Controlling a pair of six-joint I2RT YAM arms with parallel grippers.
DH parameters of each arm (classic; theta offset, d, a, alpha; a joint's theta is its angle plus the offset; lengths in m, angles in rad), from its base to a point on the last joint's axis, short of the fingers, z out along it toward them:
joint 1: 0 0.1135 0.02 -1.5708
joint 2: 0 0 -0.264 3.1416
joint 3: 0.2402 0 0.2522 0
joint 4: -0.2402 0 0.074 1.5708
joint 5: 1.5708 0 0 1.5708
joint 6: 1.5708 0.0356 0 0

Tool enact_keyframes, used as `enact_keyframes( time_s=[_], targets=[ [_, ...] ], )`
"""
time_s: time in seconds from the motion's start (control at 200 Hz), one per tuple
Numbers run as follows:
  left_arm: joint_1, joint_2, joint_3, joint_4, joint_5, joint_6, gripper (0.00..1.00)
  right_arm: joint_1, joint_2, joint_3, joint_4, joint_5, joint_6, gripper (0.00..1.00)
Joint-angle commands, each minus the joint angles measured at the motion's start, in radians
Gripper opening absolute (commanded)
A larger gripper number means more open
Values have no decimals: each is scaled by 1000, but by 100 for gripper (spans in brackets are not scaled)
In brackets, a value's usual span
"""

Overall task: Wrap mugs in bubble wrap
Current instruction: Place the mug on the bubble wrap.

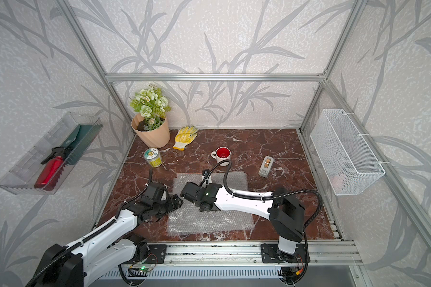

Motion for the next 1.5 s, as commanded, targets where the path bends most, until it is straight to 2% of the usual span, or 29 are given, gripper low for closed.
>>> enact_keyframes(
  time_s=[0.0,0.48,0.58,0.665,0.705,0.745,0.82,0.925,1.03,1.22,1.375,1.495],
  targets=[
    [-2,21,-7,-35,-11,-2,82,10,4,-40,-25,-37,45,0],
    [-3,33,-1,-25,-4,-6,81,23,45,-93,-2,-93,55,0],
    [-2,34,-1,-24,-2,-8,81,21,49,-94,1,-102,54,11],
    [-3,27,4,-35,-6,-8,82,22,30,-97,15,-97,41,27],
    [-2,21,9,-48,-16,-8,86,23,13,-98,24,-89,32,33],
    [-3,8,23,-86,-49,-8,98,22,-8,-98,32,-80,19,39],
    [-2,-32,69,-203,-144,-18,99,22,-47,-100,46,-61,-17,47],
    [-1,-111,127,-312,-258,-26,99,22,-181,-156,90,-21,-72,56],
    [-1,-143,194,-360,-276,24,99,10,-320,-274,182,44,-151,65],
    [-10,-70,294,-351,-189,139,99,-153,-479,-403,165,-115,-274,63],
    [-62,-11,337,-311,-131,171,99,-444,-498,-478,160,-361,-403,61],
    [-124,56,390,-306,-156,170,99,-639,-447,-481,216,-531,-524,60]
  ],
)
